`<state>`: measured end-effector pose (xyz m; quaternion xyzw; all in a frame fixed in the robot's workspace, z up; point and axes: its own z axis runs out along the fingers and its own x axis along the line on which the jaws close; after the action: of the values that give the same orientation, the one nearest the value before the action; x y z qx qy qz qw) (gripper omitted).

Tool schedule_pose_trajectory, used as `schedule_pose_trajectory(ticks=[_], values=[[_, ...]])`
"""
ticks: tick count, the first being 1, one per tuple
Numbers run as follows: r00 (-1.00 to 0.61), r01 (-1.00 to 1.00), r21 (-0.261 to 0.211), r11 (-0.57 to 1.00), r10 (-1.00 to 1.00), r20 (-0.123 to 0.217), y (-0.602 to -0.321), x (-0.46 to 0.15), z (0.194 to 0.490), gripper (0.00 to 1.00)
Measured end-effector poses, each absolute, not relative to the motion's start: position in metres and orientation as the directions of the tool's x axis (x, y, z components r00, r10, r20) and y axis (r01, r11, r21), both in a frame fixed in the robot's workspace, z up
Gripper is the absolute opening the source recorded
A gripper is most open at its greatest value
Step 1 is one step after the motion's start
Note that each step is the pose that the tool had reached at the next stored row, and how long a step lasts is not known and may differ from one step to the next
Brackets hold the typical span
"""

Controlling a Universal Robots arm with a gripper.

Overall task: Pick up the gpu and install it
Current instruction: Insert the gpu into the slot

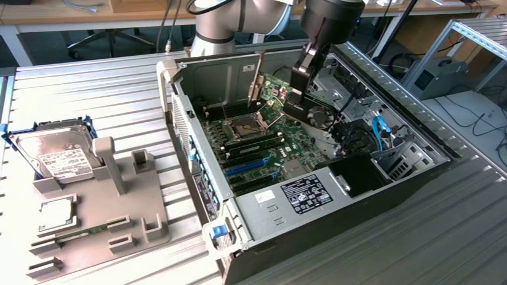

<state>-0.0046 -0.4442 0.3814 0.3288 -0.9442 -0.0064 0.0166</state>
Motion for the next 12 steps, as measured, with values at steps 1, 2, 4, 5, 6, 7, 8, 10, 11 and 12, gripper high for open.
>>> schedule_pose_trajectory(ticks=[1, 2, 4, 5, 6, 7, 8, 10, 11, 12], values=[[-0.777, -0.628, 0.023, 0.778, -0.629, 0.027, -0.4442, -0.0045, 0.3814, 0.26], [-0.774, -0.633, 0.023, 0.774, -0.633, 0.027, -0.4442, -0.0045, 0.3813, 0.26], [-0.768, -0.640, 0.023, 0.768, -0.640, 0.027, -0.4442, -0.0044, 0.3813, 0.26], [-0.765, -0.643, 0.023, 0.765, -0.644, 0.027, -0.4442, -0.0044, 0.3812, 0.26], [-0.761, -0.648, 0.023, 0.761, -0.649, 0.027, -0.4442, -0.0043, 0.3812, 0.26], [-0.758, -0.652, 0.023, 0.758, -0.652, 0.027, -0.4442, -0.0043, 0.3811, 0.26], [-0.754, -0.656, 0.023, 0.755, -0.656, 0.027, -0.4442, -0.0042, 0.3811, 0.26], [-0.748, -0.663, 0.023, 0.748, -0.663, 0.027, -0.4442, -0.0042, 0.3810, 0.26], [-0.745, -0.667, 0.023, 0.745, -0.667, 0.027, -0.4442, -0.0042, 0.3810, 0.26], [-0.741, -0.670, 0.023, 0.742, -0.670, 0.027, -0.4442, -0.0041, 0.3809, 0.26]])
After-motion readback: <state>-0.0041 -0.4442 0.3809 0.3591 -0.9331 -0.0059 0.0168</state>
